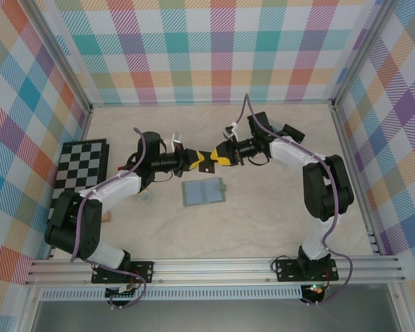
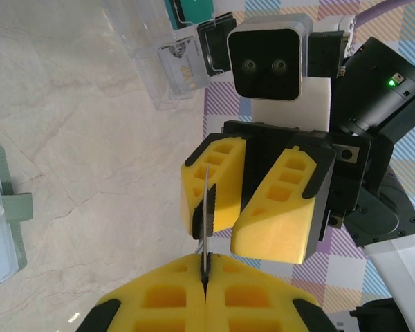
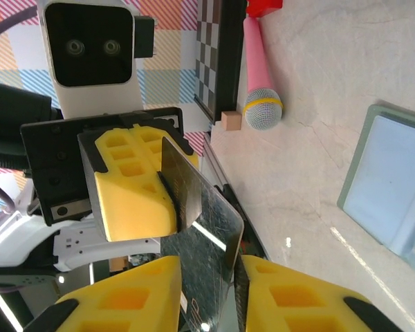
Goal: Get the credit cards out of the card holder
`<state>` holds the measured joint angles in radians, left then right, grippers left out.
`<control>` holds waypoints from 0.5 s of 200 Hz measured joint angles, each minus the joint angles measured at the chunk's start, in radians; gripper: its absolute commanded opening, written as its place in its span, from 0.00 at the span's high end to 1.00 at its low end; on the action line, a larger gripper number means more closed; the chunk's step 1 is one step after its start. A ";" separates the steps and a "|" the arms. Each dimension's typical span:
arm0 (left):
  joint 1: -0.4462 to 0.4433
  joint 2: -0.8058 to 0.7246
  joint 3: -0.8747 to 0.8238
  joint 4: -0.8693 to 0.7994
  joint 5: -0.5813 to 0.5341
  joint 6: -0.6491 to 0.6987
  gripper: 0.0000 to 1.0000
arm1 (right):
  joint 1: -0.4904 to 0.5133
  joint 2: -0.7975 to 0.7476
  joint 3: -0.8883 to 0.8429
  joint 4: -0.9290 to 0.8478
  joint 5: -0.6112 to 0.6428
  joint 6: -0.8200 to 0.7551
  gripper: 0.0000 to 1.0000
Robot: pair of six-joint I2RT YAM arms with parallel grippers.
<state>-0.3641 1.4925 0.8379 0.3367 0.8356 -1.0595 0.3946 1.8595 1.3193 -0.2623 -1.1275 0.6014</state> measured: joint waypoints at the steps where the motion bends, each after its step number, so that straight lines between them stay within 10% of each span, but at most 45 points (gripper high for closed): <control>1: 0.000 0.000 0.000 0.001 -0.001 0.000 1.00 | 0.000 0.000 0.000 0.002 0.000 0.003 0.71; 85: 0.000 -0.034 -0.014 0.027 -0.077 -0.048 1.00 | 0.011 -0.006 -0.024 0.145 0.002 0.162 0.93; 100: 0.000 -0.042 -0.018 0.022 -0.090 -0.048 0.87 | 0.011 -0.014 -0.021 0.139 0.005 0.167 1.00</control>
<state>-0.3641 1.4509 0.8196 0.3588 0.7456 -1.1072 0.4061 1.8458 1.2980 -0.1234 -1.1225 0.7685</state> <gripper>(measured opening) 0.052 0.060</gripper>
